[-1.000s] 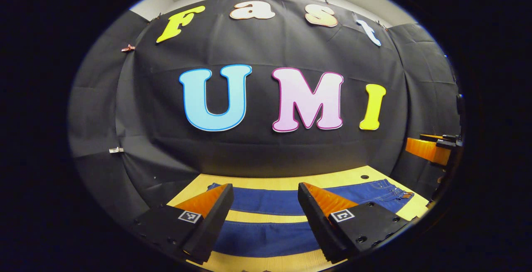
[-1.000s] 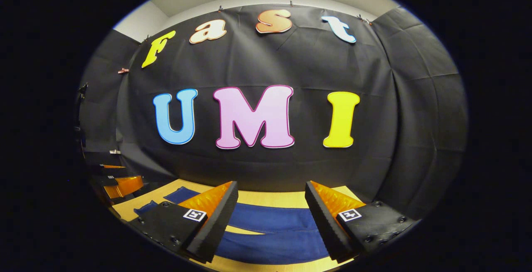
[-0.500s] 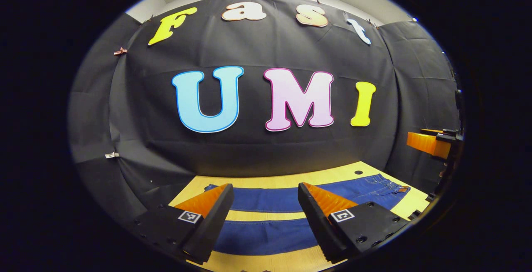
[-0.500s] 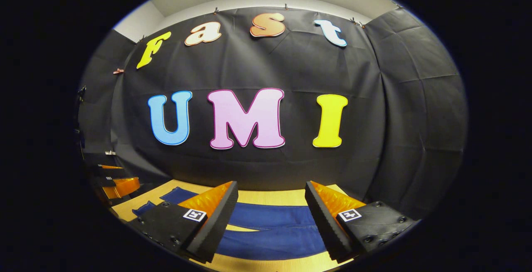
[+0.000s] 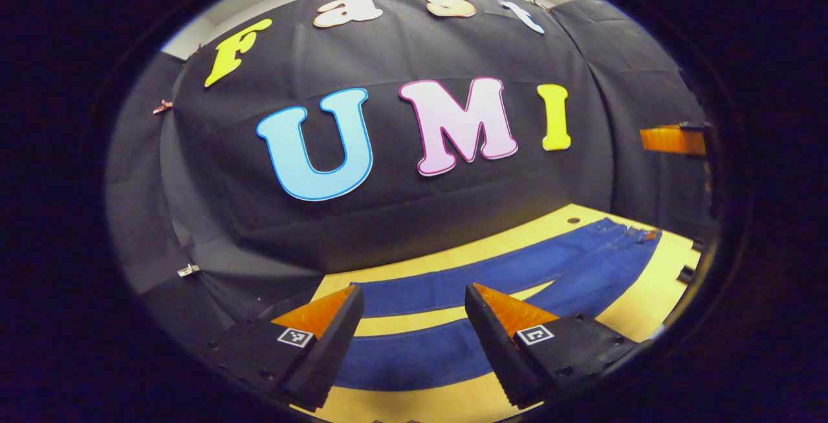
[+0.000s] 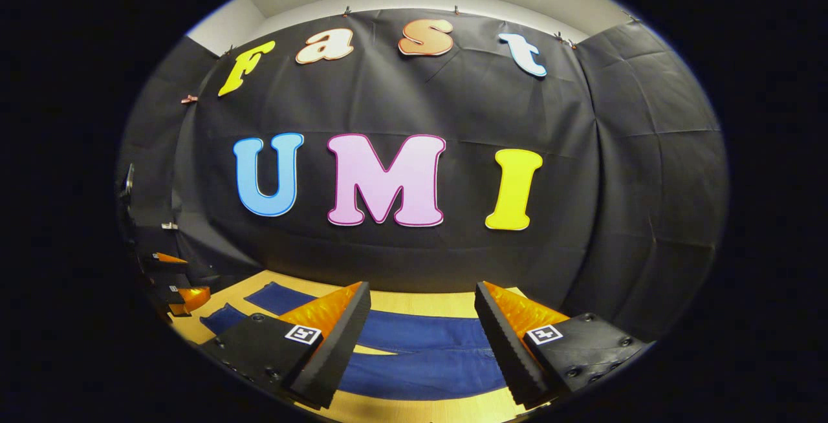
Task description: Grasp the waist and the cuffs of the jeans and fold them to make the two legs overlap; first hold the waist and fold one-third of the jeans toward the cuffs, then hold the cuffs and fold the remaining one-third in the same direction to finish folding.
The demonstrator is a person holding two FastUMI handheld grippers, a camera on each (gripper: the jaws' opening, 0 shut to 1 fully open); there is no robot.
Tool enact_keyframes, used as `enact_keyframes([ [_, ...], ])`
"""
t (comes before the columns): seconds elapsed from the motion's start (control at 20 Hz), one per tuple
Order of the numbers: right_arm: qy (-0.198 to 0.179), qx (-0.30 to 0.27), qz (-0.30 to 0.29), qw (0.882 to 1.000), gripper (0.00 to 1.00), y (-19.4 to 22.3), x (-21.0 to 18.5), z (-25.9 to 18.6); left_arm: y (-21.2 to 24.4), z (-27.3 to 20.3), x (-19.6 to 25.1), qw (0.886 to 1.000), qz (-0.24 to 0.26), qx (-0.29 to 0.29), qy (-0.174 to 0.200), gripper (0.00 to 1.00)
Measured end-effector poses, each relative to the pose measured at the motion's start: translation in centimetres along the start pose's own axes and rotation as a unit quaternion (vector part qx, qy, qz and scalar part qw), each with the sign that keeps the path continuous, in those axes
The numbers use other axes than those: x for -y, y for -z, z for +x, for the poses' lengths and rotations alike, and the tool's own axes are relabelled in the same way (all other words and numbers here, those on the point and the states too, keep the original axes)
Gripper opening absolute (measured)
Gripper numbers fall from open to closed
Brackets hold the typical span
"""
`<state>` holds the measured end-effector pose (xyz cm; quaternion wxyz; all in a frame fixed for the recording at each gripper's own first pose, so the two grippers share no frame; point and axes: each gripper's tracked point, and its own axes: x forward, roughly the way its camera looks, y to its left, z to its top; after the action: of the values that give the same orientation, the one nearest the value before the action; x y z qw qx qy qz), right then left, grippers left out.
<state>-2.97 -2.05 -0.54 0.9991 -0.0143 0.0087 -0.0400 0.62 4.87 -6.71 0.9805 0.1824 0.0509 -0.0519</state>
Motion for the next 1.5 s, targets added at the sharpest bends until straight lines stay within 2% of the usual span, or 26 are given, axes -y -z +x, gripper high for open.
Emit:
enact_keyframes([
  [0.1,0.005,-0.005,-0.004,1.0,0.99,0.4,0.3,0.0,4.4,0.8,-1.8,0.997,0.072,-0.033,0.017,0.98],
  [0.2,0.011,-0.008,-0.008,1.0,0.99,0.8,0.7,0.1,9.8,1.5,-4.5,0.987,0.144,-0.072,0.019,0.98],
  [0.4,0.029,-0.014,-0.034,0.999,0.98,1.5,2.0,0.1,20.2,3.0,-8.7,0.953,0.252,-0.161,0.049,0.98],
  [0.6,0.05,-0.028,-0.048,0.997,0.96,3.1,3.3,-0.1,27.4,4.6,-12.5,0.922,0.314,-0.217,0.064,0.98],
  [0.75,0.064,-0.043,-0.058,0.995,0.96,4.8,4.4,-0.3,30.6,5.1,-13.7,0.888,0.376,-0.246,0.101,0.98],
  [1.0,0.097,-0.063,-0.076,0.99,0.97,7.1,7.8,-0.9,31.6,7.2,-12.9,0.844,0.448,-0.238,0.174,0.94],
  [1.1,0.113,-0.068,-0.098,0.986,0.96,7.3,9.8,-0.7,31.5,8.2,-12.4,0.827,0.465,-0.241,0.203,0.89],
  [1.15,0.121,-0.069,-0.108,0.984,0.97,7.4,10.9,-0.6,31.5,8.6,-12.3,0.822,0.467,-0.246,0.215,0.82],
  [1.2,0.128,-0.07,-0.118,0.982,0.96,7.5,12.1,-0.5,31.9,8.7,-12.0,0.82,0.457,-0.257,0.228,0.81],
  [1.3,0.137,-0.072,-0.141,0.978,0.96,7.5,14.2,0.0,32.1,8.6,-11.7,0.819,0.44,-0.278,0.241,0.64],
  [1.35,0.14,-0.073,-0.157,0.975,0.96,7.6,15.2,0.3,32.1,8.7,-11.7,0.819,0.435,-0.284,0.243,0.5],
  [1.4,0.139,-0.076,-0.175,0.972,0.96,7.8,16.1,0.7,32.4,8.6,-11.6,0.818,0.429,-0.292,0.247,0.48],
  [1.5,0.13,-0.082,-0.218,0.964,0.96,8.4,17.7,1.5,32.8,8.6,-11.4,0.814,0.424,-0.304,0.254,0.33],
])
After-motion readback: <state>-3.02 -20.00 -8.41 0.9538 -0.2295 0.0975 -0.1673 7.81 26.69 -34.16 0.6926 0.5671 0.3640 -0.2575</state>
